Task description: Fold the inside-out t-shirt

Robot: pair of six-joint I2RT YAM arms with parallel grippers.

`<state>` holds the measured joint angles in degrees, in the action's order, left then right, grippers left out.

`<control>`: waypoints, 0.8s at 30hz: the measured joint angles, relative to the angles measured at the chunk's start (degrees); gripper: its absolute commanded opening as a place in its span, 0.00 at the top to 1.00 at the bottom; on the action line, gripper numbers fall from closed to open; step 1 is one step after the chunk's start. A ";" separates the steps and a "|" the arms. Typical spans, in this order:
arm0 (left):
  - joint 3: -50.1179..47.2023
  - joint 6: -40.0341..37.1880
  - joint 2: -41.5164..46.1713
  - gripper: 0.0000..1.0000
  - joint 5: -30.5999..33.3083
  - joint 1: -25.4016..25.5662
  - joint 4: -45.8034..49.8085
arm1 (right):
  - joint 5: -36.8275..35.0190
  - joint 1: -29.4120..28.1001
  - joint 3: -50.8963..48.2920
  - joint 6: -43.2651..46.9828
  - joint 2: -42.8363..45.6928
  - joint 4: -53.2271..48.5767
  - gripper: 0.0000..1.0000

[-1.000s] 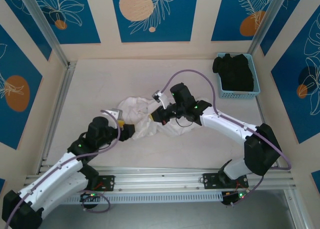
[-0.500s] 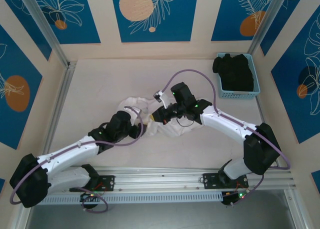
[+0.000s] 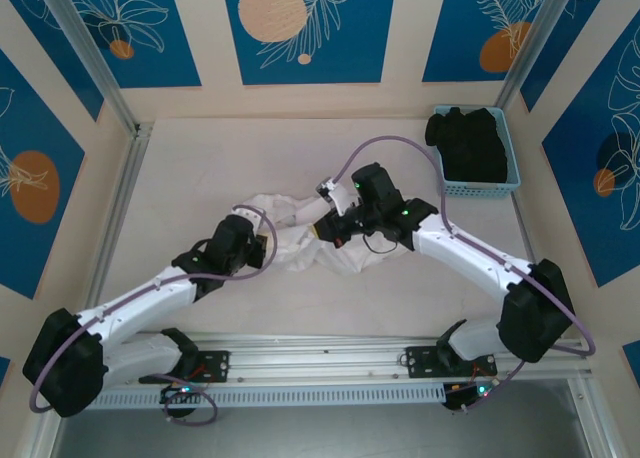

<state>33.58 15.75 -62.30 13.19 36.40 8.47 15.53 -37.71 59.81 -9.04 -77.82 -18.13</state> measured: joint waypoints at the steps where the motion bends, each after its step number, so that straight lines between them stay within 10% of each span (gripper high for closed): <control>1: 0.00 0.44 0.26 0.91 -0.66 -0.55 0.55 | -0.61 0.17 -0.31 0.24 0.81 0.00 1.00; 24: -3.76 12.92 24.83 1.00 -17.03 -2.32 15.82 | -21.22 -6.10 -3.45 -0.39 9.05 -11.34 1.00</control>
<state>29.82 28.67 -37.47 -3.84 34.09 24.29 -5.69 -43.81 56.36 -9.43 -68.77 -29.47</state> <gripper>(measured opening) 0.046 0.061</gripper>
